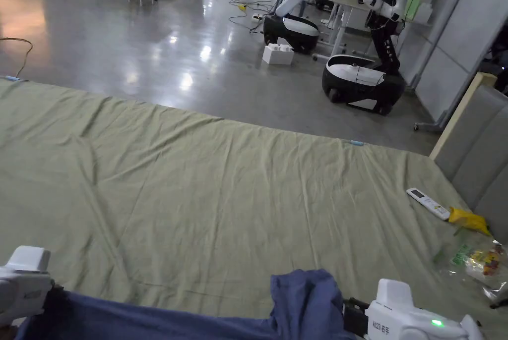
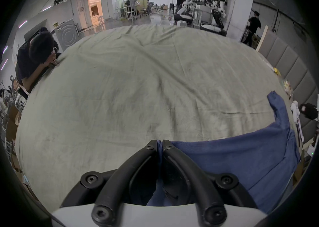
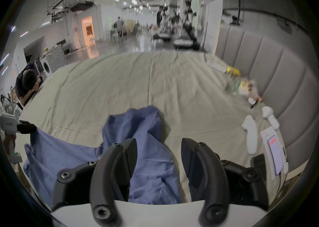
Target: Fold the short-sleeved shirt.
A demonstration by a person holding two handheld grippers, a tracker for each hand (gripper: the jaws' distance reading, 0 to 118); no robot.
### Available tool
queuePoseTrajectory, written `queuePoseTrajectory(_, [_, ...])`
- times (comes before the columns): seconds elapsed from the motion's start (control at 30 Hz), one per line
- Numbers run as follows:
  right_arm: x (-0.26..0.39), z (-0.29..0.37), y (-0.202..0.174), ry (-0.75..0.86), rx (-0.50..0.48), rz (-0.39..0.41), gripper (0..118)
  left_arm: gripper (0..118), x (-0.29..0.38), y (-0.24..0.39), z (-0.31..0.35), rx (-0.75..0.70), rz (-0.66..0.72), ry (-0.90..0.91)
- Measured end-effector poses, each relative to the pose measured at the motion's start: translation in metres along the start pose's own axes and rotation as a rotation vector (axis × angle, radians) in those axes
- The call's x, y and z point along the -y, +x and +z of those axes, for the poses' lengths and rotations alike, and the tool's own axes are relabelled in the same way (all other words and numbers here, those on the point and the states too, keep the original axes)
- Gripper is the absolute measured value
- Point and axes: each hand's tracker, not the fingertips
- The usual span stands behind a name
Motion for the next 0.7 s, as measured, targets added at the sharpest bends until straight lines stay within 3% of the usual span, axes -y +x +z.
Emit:
queuePoseTrajectory(0.1, [-0.009,-0.041,0.000,-0.100,0.031,0.025,69,5,0.005,0.003,0.019,-0.003,-0.002,0.028])
queuePoseTrajectory(0.17, [-0.011,-0.062,-0.002,-0.134,0.022,0.039,69,5,0.005,0.005,0.024,-0.010,-0.016,0.058])
queuePoseTrajectory(0.27, [-0.008,-0.092,-0.005,-0.251,-0.014,-0.012,69,5,0.009,0.006,0.030,-0.010,-0.009,0.072])
queuePoseTrajectory(0.4, [-0.002,-0.104,-0.015,-0.247,0.023,0.057,65,5,0.013,0.000,0.026,-0.007,0.007,0.076])
queuePoseTrajectory(0.47, [-0.004,-0.101,-0.017,-0.244,0.015,0.060,57,5,0.014,-0.002,0.023,-0.011,0.007,0.070])
queuePoseTrajectory(0.6, [-0.006,-0.098,-0.018,-0.227,0.002,0.082,8,5,0.014,-0.005,0.021,-0.010,0.026,0.070])
queuePoseTrajectory(0.7, [-0.004,-0.084,-0.018,-0.195,-0.008,0.068,3,5,0.016,-0.006,0.020,-0.007,0.033,0.076])
